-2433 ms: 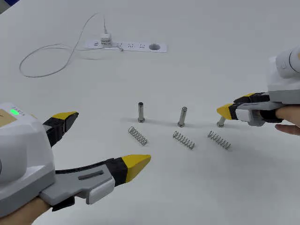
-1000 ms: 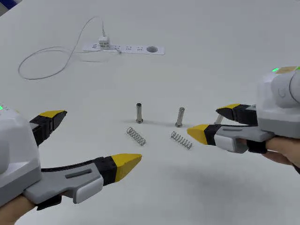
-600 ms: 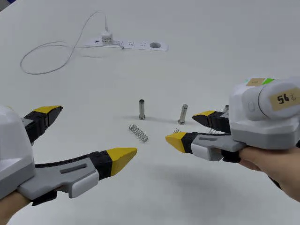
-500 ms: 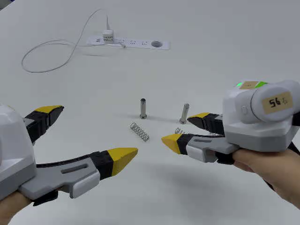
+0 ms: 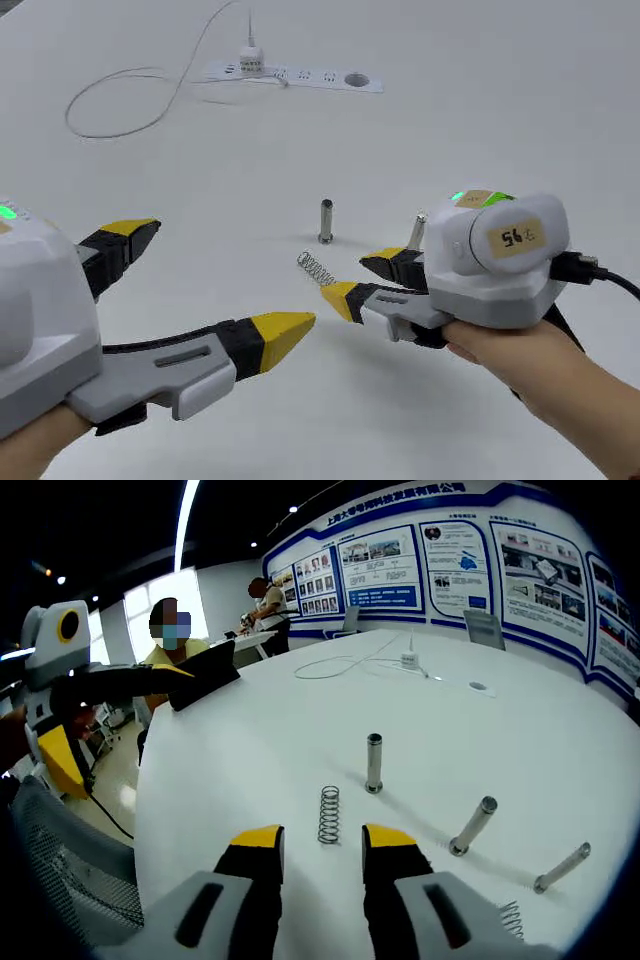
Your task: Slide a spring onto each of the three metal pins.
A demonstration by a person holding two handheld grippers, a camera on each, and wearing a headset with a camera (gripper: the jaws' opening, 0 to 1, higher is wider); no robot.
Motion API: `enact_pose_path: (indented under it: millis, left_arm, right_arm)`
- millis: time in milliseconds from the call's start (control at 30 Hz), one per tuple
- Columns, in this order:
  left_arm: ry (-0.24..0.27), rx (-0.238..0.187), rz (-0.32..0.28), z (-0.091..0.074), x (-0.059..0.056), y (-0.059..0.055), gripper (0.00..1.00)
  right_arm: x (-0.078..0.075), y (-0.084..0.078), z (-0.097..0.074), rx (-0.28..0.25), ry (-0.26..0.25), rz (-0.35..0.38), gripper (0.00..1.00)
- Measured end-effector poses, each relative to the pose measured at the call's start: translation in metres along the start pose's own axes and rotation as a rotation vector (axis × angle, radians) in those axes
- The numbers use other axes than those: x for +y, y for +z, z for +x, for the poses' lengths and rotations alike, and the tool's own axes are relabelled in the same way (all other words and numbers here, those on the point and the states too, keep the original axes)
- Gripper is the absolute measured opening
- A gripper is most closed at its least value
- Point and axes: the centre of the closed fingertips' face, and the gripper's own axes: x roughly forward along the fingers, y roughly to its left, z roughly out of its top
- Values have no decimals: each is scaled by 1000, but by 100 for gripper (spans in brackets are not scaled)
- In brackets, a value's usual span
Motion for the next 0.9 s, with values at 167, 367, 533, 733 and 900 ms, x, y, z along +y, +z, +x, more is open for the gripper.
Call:
enact_pose_path:
  millis: [167, 367, 533, 733, 900]
  left_arm:
    - [-4, 12, -1, 0, 0, -5, 93]
    - [-7, 18, -2, 1, -1, -7, 92]
    - [-12, 14, 5, 0, 3, -8, 91]
    - [-10, 20, 7, 0, 1, -9, 91]
    - [-9, 24, 7, 0, -1, -9, 90]
  right_arm:
    - [0, -5, 13, 4, -1, -1, 27]
    - [-1, -7, 23, -3, -13, 1, 24]
    - [-4, -14, 30, 17, -29, 15, 21]
    - [-6, -13, 32, 10, -50, -6, 18]
    - [-8, -14, 31, 12, -65, -42, 15]
